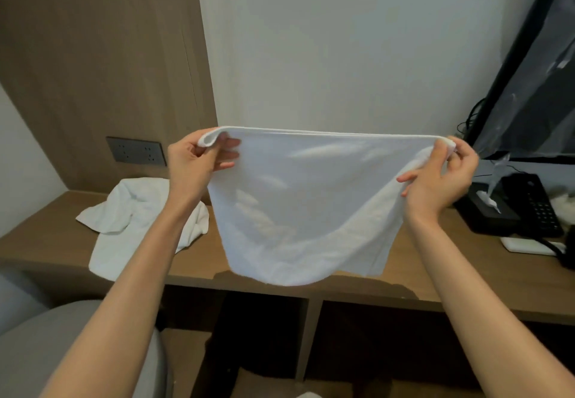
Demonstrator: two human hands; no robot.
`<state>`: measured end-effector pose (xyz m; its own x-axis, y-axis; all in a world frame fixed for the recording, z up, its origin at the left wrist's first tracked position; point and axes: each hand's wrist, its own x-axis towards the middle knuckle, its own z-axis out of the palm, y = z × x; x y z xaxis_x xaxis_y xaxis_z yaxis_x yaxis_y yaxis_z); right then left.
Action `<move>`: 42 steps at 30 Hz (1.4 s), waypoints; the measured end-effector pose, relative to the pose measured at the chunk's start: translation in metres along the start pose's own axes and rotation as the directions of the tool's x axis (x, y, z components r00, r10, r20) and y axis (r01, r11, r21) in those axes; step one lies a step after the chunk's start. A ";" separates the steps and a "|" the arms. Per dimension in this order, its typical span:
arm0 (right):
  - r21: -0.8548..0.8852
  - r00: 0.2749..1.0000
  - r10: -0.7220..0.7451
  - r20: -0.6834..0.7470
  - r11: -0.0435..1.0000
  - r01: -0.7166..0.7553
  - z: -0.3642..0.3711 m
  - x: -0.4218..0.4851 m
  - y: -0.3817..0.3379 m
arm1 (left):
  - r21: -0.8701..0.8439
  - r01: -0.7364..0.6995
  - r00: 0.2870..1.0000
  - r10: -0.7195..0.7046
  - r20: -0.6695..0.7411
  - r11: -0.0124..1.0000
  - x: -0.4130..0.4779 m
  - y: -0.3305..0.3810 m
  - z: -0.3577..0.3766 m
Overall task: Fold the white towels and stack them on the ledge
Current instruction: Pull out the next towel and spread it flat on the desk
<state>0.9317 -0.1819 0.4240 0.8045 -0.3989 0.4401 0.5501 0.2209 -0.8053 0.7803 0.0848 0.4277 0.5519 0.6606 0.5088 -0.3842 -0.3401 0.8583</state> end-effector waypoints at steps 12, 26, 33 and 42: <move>-0.435 0.795 0.606 0.028 0.724 -0.536 -0.030 -0.007 0.105 | 0.274 0.624 0.755 -0.655 0.033 0.732 -0.006 -0.117 0.010; -0.548 0.767 0.640 0.046 0.658 -0.517 0.016 0.057 0.240 | 0.218 0.752 0.648 -0.758 -0.074 0.621 0.059 -0.249 0.076; -0.672 0.766 0.642 0.042 0.585 -0.454 0.052 0.093 0.324 | 0.220 0.832 0.547 -0.821 -0.165 0.510 0.101 -0.324 0.118; -0.765 0.723 0.688 0.066 0.500 -0.406 0.078 0.121 0.417 | 0.258 0.871 0.477 -0.846 -0.238 0.419 0.139 -0.408 0.146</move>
<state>1.2757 -0.0682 0.1723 0.9748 -0.0775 -0.2093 -0.2226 -0.4086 -0.8852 1.1220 0.2175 0.1583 0.4126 0.7622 -0.4988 0.5109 0.2597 0.8195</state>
